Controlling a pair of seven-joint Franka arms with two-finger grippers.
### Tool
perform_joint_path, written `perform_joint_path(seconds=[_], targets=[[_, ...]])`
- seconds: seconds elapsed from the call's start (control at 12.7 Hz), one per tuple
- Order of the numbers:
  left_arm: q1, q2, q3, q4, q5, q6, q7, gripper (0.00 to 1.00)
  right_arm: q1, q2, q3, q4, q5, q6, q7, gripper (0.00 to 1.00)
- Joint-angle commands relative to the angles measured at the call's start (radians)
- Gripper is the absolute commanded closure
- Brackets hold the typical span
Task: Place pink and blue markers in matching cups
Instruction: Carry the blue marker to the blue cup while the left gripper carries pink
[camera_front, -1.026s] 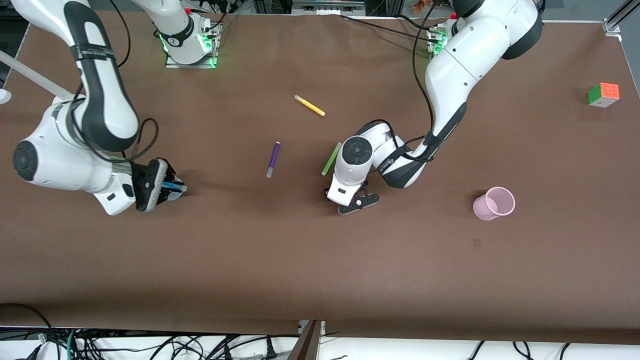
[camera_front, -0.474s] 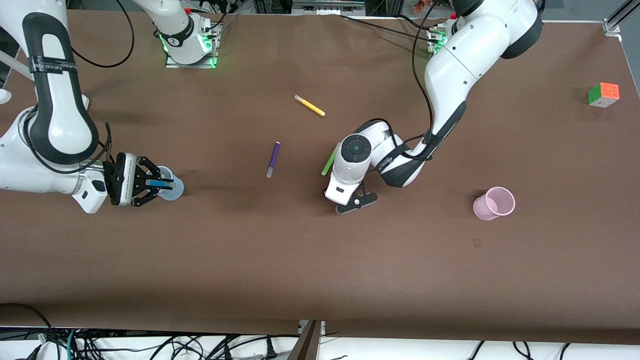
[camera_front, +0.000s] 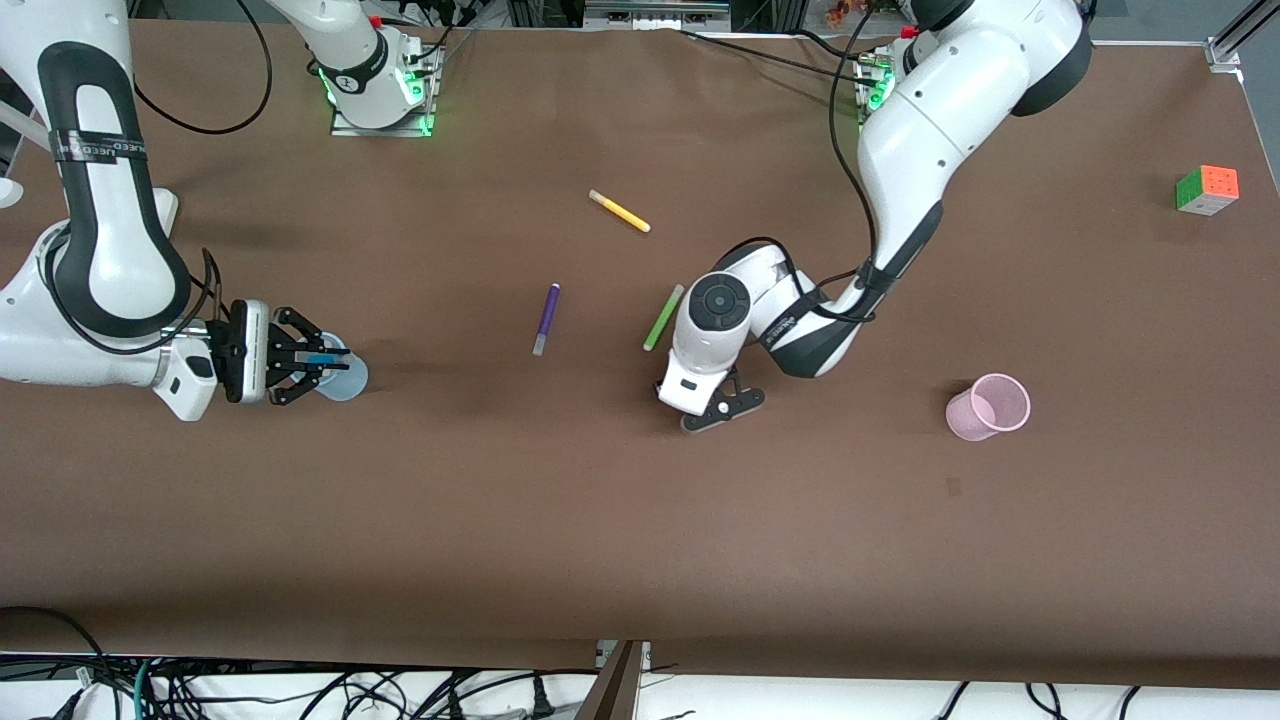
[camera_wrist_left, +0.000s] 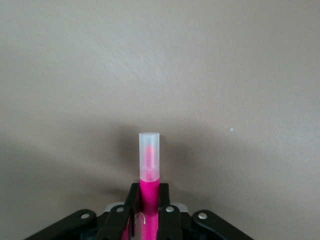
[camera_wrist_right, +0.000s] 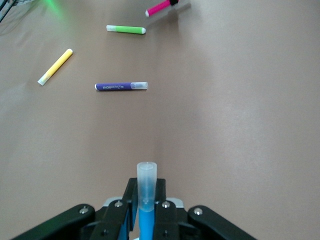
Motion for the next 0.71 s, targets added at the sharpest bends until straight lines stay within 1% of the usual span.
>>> perform_joint_path(seconds=[0.0, 0.24, 0.32, 0.39, 0.47, 0.63], targets=[[0.147, -0.096, -0.117, -0.010, -0.024, -0.180, 0.180, 1.00, -0.023, -0.013, 0.003, -0.030, 0.041, -0.008, -0.053, 1.00], [0.397, -0.122, -0.333, -0.010, -0.020, -0.326, 0.298, 1.00, -0.029, -0.007, 0.003, -0.036, 0.043, -0.021, -0.044, 0.99], [0.460, -0.137, -0.384, -0.010, -0.010, -0.377, 0.335, 1.00, -0.029, -0.008, 0.003, -0.036, 0.047, -0.021, -0.036, 0.72], [0.504, -0.160, -0.410, -0.010, -0.004, -0.411, 0.410, 1.00, -0.029, -0.010, 0.003, -0.031, 0.047, -0.021, -0.033, 0.04], [0.526, -0.200, -0.410, -0.013, -0.004, -0.432, 0.520, 1.00, -0.029, -0.014, 0.003, -0.024, 0.047, -0.021, -0.020, 0.00], [0.563, -0.261, -0.401, -0.014, -0.003, -0.478, 0.709, 1.00, -0.029, -0.036, 0.004, -0.013, 0.038, -0.040, 0.183, 0.00]])
